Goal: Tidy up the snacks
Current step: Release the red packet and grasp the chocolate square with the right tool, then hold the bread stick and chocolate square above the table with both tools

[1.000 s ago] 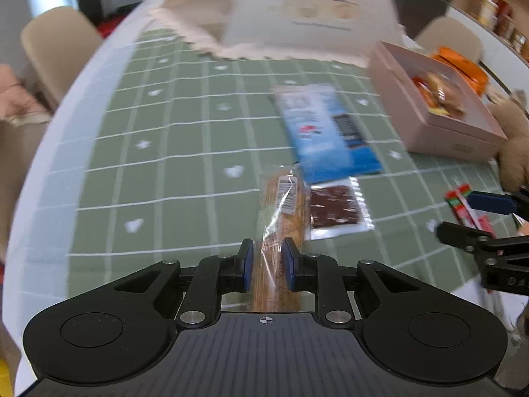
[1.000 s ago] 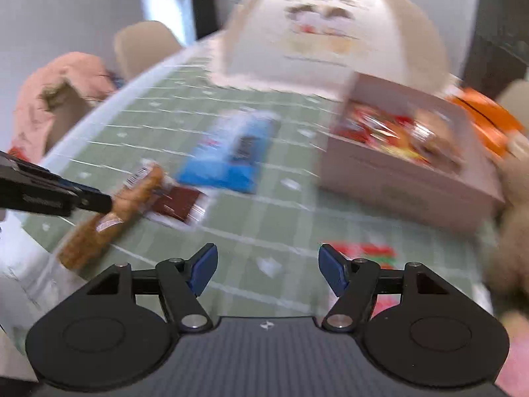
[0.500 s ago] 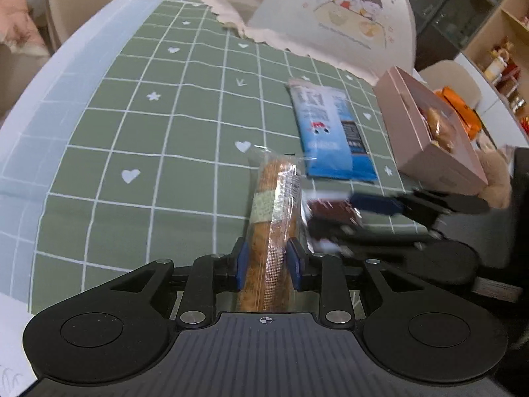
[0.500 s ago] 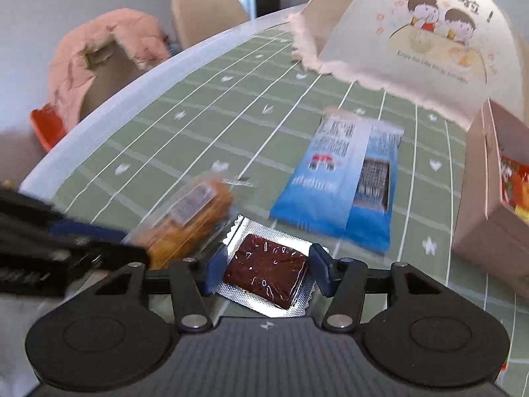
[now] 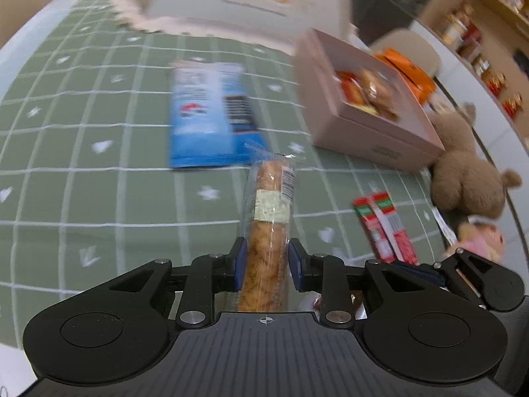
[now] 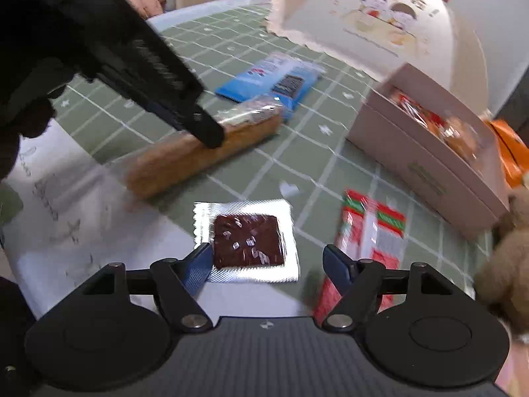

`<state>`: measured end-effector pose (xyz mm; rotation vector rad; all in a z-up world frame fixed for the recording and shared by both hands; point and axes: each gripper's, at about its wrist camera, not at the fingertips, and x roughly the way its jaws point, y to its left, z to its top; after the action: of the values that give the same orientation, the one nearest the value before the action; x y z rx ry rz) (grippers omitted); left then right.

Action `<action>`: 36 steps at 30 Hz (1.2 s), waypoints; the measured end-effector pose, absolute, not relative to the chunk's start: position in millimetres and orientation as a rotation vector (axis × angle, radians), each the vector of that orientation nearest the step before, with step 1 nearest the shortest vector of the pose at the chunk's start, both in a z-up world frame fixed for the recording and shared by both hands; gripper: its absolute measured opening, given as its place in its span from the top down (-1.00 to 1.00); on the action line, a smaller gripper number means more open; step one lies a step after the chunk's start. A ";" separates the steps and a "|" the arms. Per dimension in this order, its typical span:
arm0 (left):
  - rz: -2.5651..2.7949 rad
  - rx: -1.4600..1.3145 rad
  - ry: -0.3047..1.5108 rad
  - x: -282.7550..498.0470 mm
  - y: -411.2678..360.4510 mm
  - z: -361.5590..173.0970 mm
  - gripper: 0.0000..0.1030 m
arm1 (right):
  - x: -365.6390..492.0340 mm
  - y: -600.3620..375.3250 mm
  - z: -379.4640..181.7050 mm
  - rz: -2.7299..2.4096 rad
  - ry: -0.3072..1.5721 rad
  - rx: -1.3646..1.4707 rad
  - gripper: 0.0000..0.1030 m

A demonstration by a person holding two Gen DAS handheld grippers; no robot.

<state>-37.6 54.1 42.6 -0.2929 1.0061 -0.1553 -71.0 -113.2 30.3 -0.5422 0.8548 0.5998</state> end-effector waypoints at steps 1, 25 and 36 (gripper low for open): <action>-0.155 -0.256 1.007 -37.7 47.1 43.8 0.38 | -72.2 -116.8 30.3 0.576 0.843 -0.565 -0.44; -0.068 -0.175 1.010 -51.3 49.1 46.1 0.31 | -34.0 -110.4 24.9 0.481 0.922 -0.191 -0.08; -0.069 -0.160 1.012 -50.4 45.3 41.9 0.25 | -61.0 -131.3 27.3 0.531 0.923 -0.249 -0.15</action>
<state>-50.4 45.3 41.9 -0.1605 1.0122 -0.0686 -61.0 -131.3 27.3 -0.2487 0.9228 0.5309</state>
